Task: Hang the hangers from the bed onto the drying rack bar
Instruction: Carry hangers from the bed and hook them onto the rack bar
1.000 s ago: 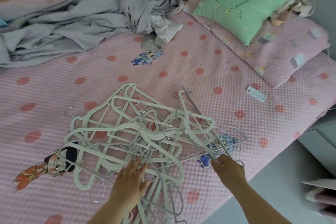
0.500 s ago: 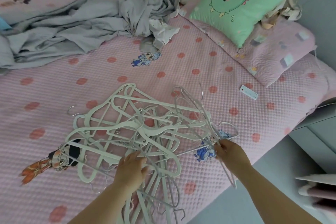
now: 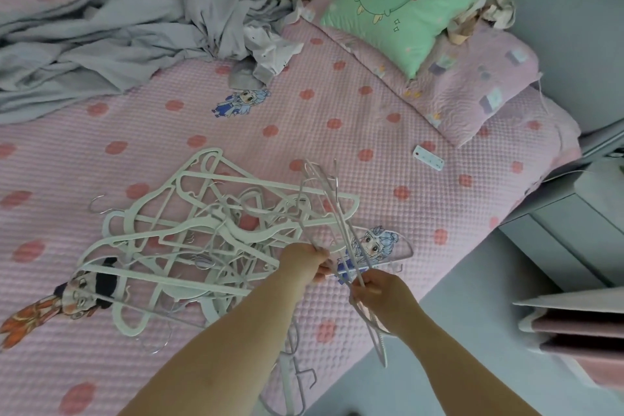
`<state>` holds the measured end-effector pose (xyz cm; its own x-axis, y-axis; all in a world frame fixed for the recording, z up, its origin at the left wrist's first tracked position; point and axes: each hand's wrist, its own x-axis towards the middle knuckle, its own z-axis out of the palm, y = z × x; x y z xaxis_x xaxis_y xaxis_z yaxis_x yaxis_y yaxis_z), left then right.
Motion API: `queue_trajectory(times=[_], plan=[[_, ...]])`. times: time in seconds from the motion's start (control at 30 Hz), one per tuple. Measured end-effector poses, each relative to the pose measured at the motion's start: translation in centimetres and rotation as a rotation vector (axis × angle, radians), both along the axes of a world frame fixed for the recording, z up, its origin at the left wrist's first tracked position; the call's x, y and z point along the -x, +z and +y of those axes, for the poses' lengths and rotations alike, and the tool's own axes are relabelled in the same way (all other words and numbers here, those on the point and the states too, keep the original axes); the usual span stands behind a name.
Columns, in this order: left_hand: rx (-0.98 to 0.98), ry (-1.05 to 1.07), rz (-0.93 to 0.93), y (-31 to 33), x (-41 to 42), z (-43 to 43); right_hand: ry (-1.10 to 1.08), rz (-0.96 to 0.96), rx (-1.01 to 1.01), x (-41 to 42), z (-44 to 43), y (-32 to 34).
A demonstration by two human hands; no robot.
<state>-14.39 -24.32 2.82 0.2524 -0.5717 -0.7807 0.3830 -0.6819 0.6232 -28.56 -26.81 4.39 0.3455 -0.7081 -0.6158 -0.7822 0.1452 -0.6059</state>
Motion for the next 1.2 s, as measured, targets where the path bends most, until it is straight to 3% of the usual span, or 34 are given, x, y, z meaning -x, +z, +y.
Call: queue_trajectory(times=[0.33,0.63,0.83,1.07,1.13,1.2], plan=[[0.046,-0.019,0.021,0.1,0.5,0.9,-0.404,-0.022,0.074,1.9,-0.8,-0.1],[0.036,-0.126,-0.098,-0.1,-0.1,2.8,-0.399,0.101,0.275,4.6,-2.9,0.5],[-0.031,-0.087,-0.295,-1.3,-1.3,3.0,-0.449,0.131,0.28,6.3,-2.9,1.5],[-0.169,-0.332,-0.639,-0.9,-1.7,3.1,-0.49,0.153,0.327,7.8,-1.5,4.1],[-0.133,-0.396,-0.767,-0.1,-0.9,2.0,-0.522,0.139,0.35,8.6,-0.9,5.2],[0.031,-0.449,-0.704,2.0,1.3,0.3,-0.563,0.124,0.373,9.6,-0.1,6.4]])
